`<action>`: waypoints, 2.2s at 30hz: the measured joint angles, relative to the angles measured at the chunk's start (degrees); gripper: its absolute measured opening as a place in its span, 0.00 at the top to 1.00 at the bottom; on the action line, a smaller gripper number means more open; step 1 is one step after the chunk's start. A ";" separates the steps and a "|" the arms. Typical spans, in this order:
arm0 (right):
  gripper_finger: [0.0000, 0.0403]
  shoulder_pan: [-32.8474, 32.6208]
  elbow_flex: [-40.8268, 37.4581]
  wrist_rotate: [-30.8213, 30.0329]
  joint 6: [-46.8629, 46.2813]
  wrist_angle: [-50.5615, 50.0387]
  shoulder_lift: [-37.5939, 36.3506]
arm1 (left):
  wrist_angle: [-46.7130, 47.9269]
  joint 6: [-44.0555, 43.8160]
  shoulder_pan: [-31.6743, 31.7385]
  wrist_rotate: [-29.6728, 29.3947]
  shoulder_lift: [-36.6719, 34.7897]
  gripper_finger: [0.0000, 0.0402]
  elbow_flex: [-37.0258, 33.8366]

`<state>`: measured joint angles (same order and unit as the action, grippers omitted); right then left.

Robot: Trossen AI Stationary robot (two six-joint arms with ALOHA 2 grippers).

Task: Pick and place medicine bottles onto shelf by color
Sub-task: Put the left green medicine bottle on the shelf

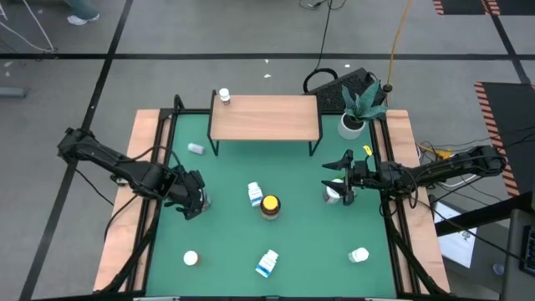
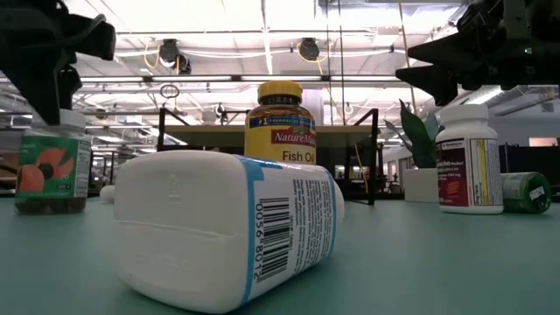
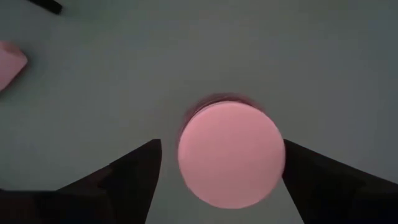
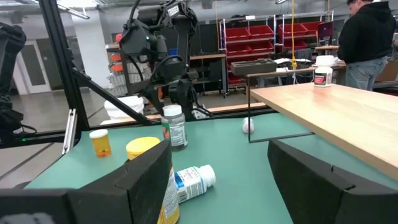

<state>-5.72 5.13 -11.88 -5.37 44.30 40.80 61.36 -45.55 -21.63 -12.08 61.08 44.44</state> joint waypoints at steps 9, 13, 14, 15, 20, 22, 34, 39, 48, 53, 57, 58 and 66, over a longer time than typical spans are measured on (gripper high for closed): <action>0.35 0.00 0.00 0.00 0.00 0.08 0.00 | -0.01 0.53 0.07 -1.47 0.01 0.42 0.55; 0.35 0.00 0.00 0.00 0.00 0.49 0.00 | -0.11 2.41 1.07 -1.47 0.04 0.44 2.96; 0.35 0.00 0.00 -0.02 0.00 0.49 0.00 | -0.12 2.98 1.60 -1.48 0.04 0.44 3.78; 0.35 0.00 0.00 0.00 0.01 0.48 0.01 | -0.16 3.59 2.19 -1.48 0.04 0.44 4.63; 0.35 0.00 0.00 0.00 0.04 0.49 0.00 | 0.37 7.90 6.68 -1.50 0.22 0.44 10.58; 0.35 0.00 0.00 -0.06 0.08 0.55 0.02 | 0.43 9.53 9.01 -1.73 0.74 0.42 13.91; 0.35 0.00 0.00 -0.22 0.44 0.90 0.01 | 10.33 31.88 21.83 -1.87 14.15 0.41 40.47; 0.35 0.00 0.00 -0.24 0.48 0.37 0.02 | 12.12 42.14 29.44 -2.82 19.49 0.40 48.35; 0.35 0.02 0.00 -0.28 1.21 -0.41 0.07 | 12.12 54.42 47.05 -0.52 23.50 0.40 51.11; 0.35 0.11 0.02 -0.32 1.33 -0.40 0.07 | 11.18 57.33 55.21 5.76 25.28 0.40 51.13; 0.35 0.11 0.00 -0.45 1.53 -0.40 0.07 | 8.86 59.15 59.25 8.15 26.86 0.40 51.13; 0.35 0.11 0.01 -0.46 1.52 -0.40 0.07 | 7.96 59.50 60.04 8.98 27.26 0.40 51.15; 0.35 0.11 0.02 -0.46 1.53 -0.42 0.07 | 6.26 60.49 63.00 12.66 29.91 0.40 51.46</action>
<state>-5.61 5.15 -12.34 -3.84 43.88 40.86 67.62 14.94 41.37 0.58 90.99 95.89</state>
